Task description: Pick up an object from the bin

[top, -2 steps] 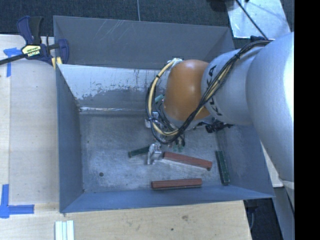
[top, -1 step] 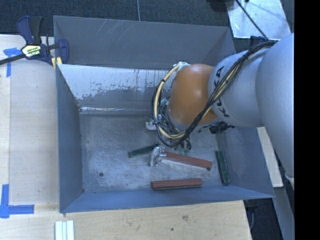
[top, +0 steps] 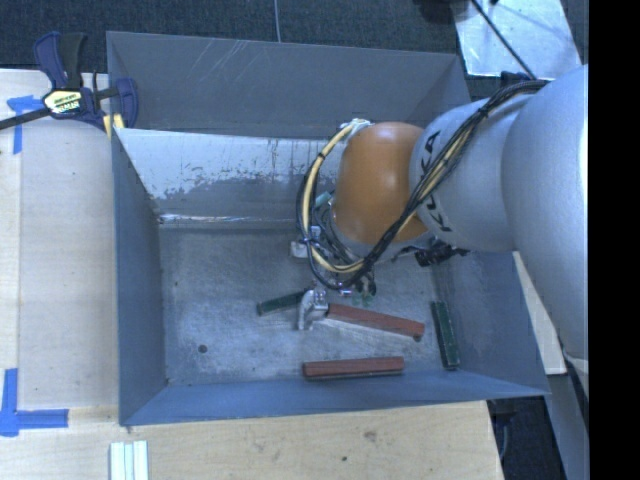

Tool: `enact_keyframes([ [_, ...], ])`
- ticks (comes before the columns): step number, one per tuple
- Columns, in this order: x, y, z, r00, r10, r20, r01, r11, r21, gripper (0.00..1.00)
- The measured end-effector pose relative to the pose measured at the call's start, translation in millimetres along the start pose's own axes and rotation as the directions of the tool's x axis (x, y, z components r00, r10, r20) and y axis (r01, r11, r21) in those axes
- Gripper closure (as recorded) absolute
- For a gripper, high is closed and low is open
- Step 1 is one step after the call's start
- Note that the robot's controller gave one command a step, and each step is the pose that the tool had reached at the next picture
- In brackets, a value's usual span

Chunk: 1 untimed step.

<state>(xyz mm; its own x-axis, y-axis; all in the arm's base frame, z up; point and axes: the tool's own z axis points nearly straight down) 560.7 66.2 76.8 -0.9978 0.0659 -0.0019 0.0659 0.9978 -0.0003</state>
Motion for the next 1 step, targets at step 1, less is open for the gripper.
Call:
enact_keyframes([
  [1,-0.1,-5.2,-5.2,0.999,-0.032,0.018,0.032,0.999,-0.003,1.00],
])
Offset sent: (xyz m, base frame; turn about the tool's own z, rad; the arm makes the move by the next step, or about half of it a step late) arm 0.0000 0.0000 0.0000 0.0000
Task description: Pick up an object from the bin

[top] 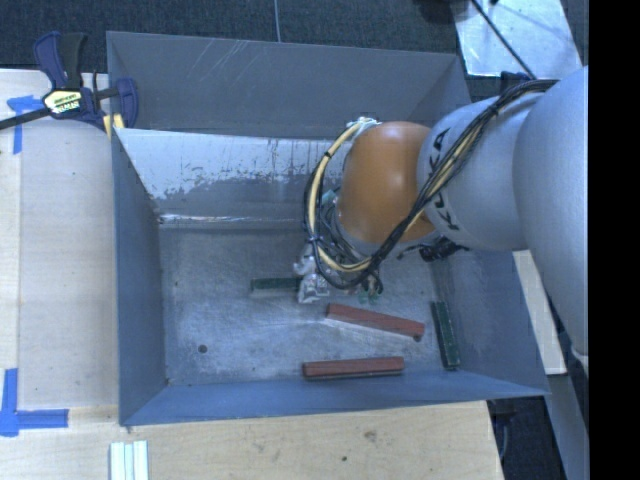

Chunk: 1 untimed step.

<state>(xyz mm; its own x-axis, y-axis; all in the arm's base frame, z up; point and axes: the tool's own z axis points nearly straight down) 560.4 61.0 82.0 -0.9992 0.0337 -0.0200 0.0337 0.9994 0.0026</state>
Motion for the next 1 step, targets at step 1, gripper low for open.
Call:
enact_keyframes([
  [1,0.0,0.0,0.0,1.000,0.000,0.000,0.000,1.000,0.000,1.00],
])
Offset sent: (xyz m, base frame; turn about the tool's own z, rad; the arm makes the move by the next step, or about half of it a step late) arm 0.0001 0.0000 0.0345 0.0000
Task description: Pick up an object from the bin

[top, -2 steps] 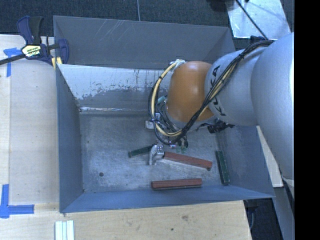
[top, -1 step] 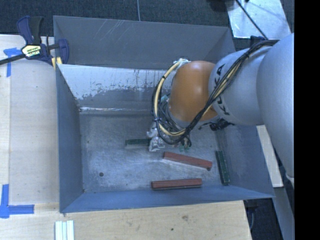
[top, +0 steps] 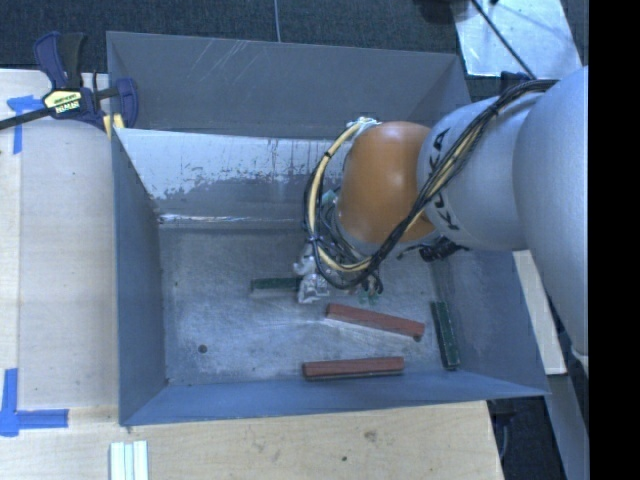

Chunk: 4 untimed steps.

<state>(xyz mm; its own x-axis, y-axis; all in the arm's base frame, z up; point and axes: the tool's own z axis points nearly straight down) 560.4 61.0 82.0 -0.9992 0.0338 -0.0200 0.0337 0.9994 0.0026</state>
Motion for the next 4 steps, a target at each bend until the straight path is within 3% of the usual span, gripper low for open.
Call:
enact_keyframes([
  [2,3.9,-0.7,-16.0,1.000,0.000,-0.023,0.000,1.000,0.003,1.00],
  [4,0.6,-0.4,-40.6,1.000,0.000,-0.013,0.000,1.000,0.002,1.00],
])
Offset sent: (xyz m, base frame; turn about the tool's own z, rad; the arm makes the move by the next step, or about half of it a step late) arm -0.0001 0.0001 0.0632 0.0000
